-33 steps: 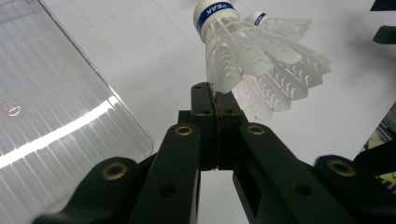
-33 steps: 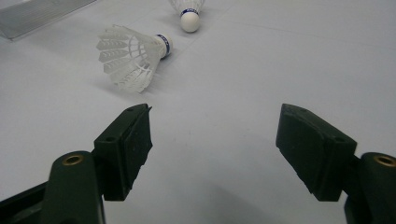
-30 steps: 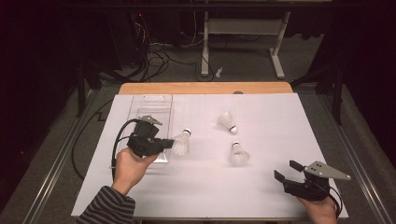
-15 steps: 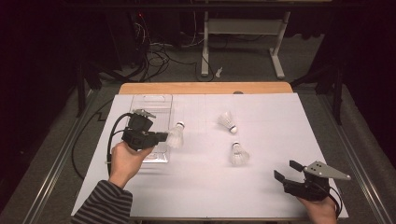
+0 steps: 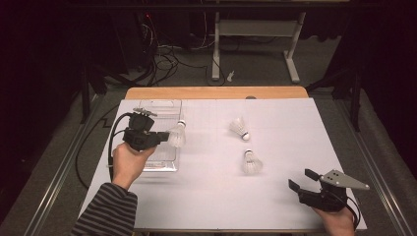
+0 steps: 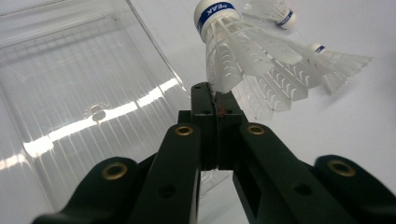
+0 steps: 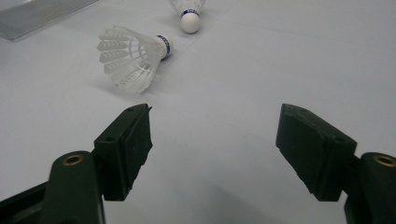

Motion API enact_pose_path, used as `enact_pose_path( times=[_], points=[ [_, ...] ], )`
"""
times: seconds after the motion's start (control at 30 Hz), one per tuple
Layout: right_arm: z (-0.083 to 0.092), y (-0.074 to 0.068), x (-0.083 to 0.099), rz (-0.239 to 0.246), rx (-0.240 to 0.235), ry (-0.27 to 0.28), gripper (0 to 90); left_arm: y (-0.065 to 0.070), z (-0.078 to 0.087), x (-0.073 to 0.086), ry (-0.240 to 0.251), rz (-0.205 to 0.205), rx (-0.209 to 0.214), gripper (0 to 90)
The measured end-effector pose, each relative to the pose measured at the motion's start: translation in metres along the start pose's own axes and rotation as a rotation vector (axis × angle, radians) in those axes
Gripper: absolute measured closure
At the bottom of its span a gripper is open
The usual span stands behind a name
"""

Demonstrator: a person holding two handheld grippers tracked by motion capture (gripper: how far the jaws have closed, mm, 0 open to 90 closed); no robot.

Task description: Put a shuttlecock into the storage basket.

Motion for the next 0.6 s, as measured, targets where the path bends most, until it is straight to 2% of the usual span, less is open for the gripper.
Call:
enact_pose_path(
  times=[0.37, 0.6],
  points=[
    [0.0, 0.0, 0.0, -0.001, -0.001, -0.001, 27.4, -0.019, -0.004, -0.003, 0.01, 0.045, -0.031, 89.5],
    [0.0, 0.0, 0.0, -0.001, 0.001, -0.001, 27.4, -0.03, -0.007, -0.004, 0.007, 0.059, -0.062, 89.5]
  ],
)
Point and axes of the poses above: each handheld gripper's, and its own axes: z roughly backward along the jaws, x roughly out of its underside, y roughly to its right, the point moved 9 cm from there along -z, roughly forward along the jaws, and after that the axes turned 7 degrees about x, right-handed, at the moved point
